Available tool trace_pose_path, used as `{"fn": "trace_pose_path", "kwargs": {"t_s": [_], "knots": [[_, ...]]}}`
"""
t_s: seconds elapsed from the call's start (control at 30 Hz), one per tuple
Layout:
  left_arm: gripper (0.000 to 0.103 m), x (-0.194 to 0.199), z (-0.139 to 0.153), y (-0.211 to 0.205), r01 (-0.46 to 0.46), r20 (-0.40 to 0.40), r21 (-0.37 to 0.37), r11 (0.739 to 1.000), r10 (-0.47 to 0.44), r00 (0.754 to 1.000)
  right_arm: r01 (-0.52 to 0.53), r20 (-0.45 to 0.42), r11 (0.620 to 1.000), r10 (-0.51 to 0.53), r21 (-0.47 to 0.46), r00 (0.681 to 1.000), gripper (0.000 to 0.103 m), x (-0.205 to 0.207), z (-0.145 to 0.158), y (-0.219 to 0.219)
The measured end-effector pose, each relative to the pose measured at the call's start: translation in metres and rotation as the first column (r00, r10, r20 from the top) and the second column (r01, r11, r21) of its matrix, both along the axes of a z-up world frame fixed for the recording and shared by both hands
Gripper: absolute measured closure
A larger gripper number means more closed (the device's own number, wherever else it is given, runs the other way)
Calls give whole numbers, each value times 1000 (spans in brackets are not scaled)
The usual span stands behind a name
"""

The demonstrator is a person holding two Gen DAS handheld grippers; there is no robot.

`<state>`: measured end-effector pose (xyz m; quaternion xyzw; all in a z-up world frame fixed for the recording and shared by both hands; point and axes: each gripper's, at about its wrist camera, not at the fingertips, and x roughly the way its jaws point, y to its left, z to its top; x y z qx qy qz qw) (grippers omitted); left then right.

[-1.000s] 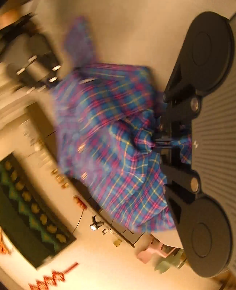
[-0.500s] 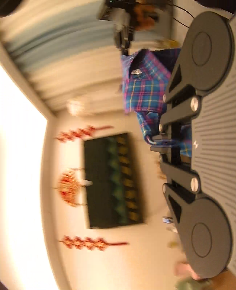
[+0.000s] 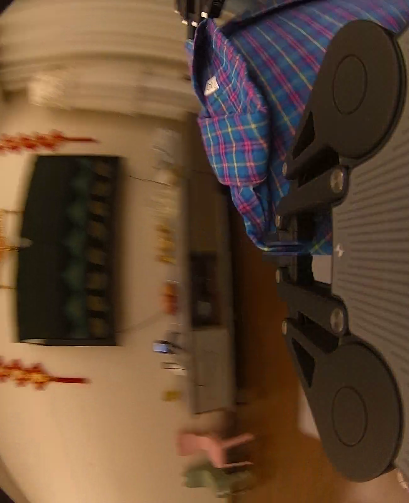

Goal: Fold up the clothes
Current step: 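Lift the shirt high with both grippers and shake it out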

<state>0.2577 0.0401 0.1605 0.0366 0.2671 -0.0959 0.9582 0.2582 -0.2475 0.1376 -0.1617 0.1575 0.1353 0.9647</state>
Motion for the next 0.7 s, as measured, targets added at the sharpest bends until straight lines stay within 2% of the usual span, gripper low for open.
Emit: {"fn": "trace_pose_path", "kwargs": {"t_s": [0.07, 0.13, 0.17, 0.2, 0.23, 0.3, 0.33, 0.4, 0.47, 0.5, 0.57, 0.6, 0.63, 0.67, 0.7], "knots": [[94, 14, -42, -1, -24, -76, 14, 1000, 25, 997, 84, -141, 995, -90, -50, 986, 92, 61, -63, 19], [93, 29, -85, -1, -47, -152, 31, 998, 51, 987, 159, -273, 981, -184, -111, 944, 86, 122, -125, 38], [87, 36, -106, -1, -58, -189, 39, 998, 64, 980, 158, -286, 983, -180, -98, 941, 82, 123, -139, 41], [82, 43, -127, -2, -68, -226, 48, 996, 78, 971, 143, -280, 987, -157, -69, 947, 70, 114, -147, 40], [79, 28, -132, 1, -57, -235, 27, 998, 62, 970, 116, -282, 993, -122, -38, 952, 53, 98, -149, 39], [61, -20, -134, 9, -6, -238, -39, 999, -3, 971, 39, -307, 999, -33, 12, 951, 36, 50, -150, 33], [57, -33, -137, 9, 7, -246, -51, 999, -20, 969, -9, -337, 1000, 16, 23, 941, 27, 29, -149, 30], [42, -51, -144, 6, 19, -264, -60, 998, -34, 964, -103, -395, 993, 114, 50, 912, 20, -11, -149, 24], [38, -69, -150, 4, 31, -281, -70, 997, -49, 958, -146, -475, 988, 156, 58, 866, 20, -40, -163, 20], [32, -77, -153, 3, 36, -290, -75, 997, -57, 955, -150, -499, 987, 158, 56, 852, 22, -49, -171, 20], [33, -95, -160, 0, 48, -307, -84, 995, -72, 949, -150, -533, 988, 152, 47, 832, 32, -65, -187, 19], [54, -104, -163, -1, 53, -316, -89, 995, -79, 946, -150, -551, 988, 149, 43, 821, 51, -73, -195, 19], [73, -113, -166, -2, 59, -324, -94, 994, -87, 942, -151, -567, 988, 146, 39, 810, 79, -81, -202, 19], [102, -121, -169, -4, 65, -333, -99, 993, -94, 938, -151, -584, 988, 142, 34, 799, 95, -89, -210, 19], [101, -130, -173, -5, 70, -341, -105, 992, -102, 935, -148, -579, 989, 132, 20, 805, 103, -91, -204, 17]]}}
